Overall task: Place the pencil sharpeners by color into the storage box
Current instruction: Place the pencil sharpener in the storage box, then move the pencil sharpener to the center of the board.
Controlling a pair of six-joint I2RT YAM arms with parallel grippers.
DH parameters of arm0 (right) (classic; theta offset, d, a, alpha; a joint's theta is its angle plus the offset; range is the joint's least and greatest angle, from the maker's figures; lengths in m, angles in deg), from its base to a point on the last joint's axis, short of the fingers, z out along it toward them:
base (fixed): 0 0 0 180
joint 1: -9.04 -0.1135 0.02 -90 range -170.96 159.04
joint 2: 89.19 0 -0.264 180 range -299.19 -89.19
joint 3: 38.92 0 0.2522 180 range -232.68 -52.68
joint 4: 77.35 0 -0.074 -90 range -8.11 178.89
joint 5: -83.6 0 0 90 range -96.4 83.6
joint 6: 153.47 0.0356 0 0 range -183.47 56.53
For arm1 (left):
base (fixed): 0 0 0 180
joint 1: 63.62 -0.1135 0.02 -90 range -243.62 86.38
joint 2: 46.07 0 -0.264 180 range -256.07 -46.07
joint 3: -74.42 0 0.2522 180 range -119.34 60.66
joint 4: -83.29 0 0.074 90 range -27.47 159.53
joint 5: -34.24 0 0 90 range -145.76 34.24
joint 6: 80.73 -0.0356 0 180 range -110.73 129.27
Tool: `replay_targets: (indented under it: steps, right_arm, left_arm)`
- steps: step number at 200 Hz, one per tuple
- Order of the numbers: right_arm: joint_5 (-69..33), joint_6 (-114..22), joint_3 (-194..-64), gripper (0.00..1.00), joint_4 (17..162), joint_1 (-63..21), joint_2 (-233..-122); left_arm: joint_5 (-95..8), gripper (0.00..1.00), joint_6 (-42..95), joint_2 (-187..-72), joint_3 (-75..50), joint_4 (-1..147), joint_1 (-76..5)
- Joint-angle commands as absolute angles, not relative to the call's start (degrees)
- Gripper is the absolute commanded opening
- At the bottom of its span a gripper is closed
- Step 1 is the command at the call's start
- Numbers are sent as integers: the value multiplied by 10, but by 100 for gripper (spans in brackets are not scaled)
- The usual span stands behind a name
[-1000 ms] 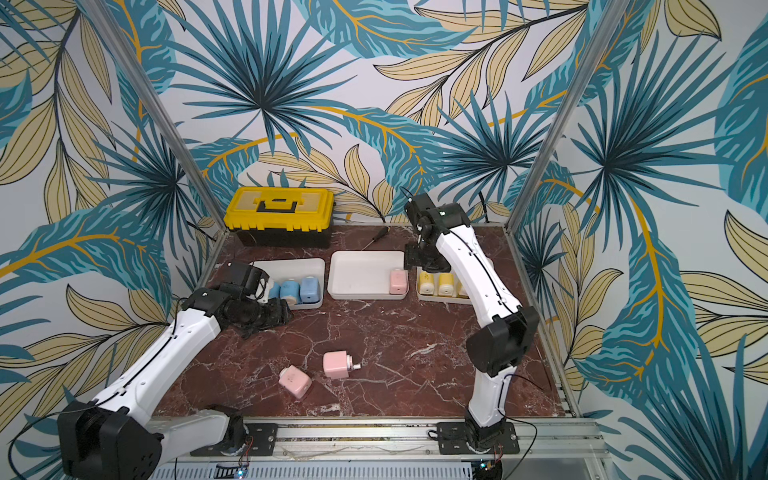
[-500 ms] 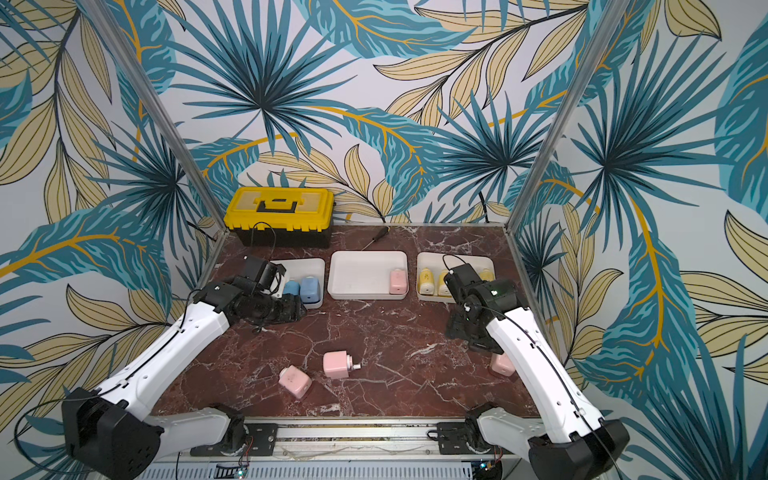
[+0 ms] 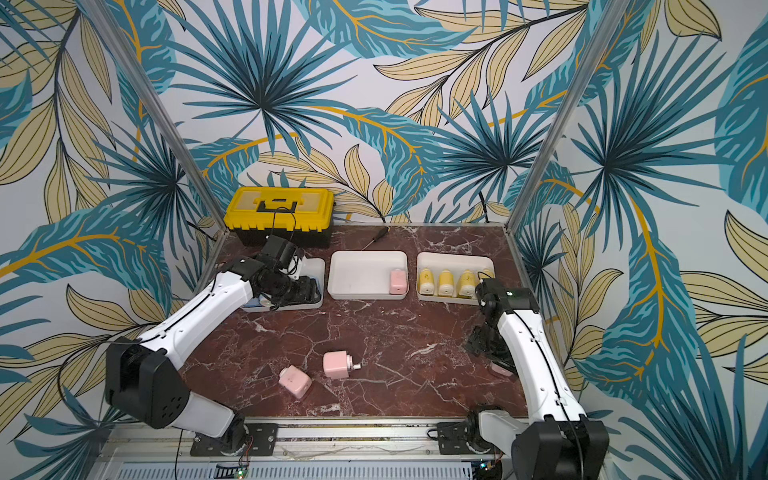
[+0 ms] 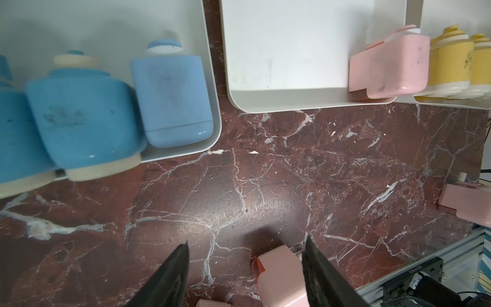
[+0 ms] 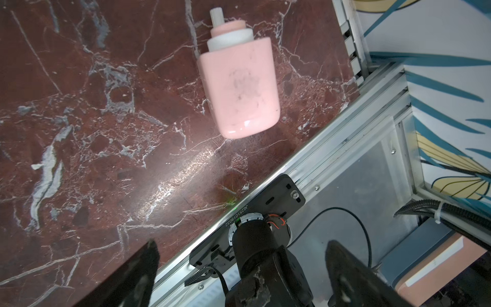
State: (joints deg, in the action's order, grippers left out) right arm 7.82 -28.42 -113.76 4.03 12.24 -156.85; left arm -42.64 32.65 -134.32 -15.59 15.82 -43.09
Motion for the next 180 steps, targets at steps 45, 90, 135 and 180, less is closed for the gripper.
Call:
replay_targets:
  steps: [45, 90, 135, 180]
  right_arm:
    - [38, -343, -1143, 99, 99, 188, -1673]
    - [27, -372, -1139, 98, 120, 241, -1706]
    - [-12, -391, -1125, 91, 149, 279, -1736]
    - [-40, -407, -1124, 84, 164, 298, -1761]
  left_arm:
    - [-378, 69, 302, -1419, -248, 161, -439]
    - [-353, 69, 304, -1465, -290, 161, -448]
    - [-359, 69, 307, -1472, -303, 161, -448]
    - [-363, 69, 317, -1463, -303, 161, -448]
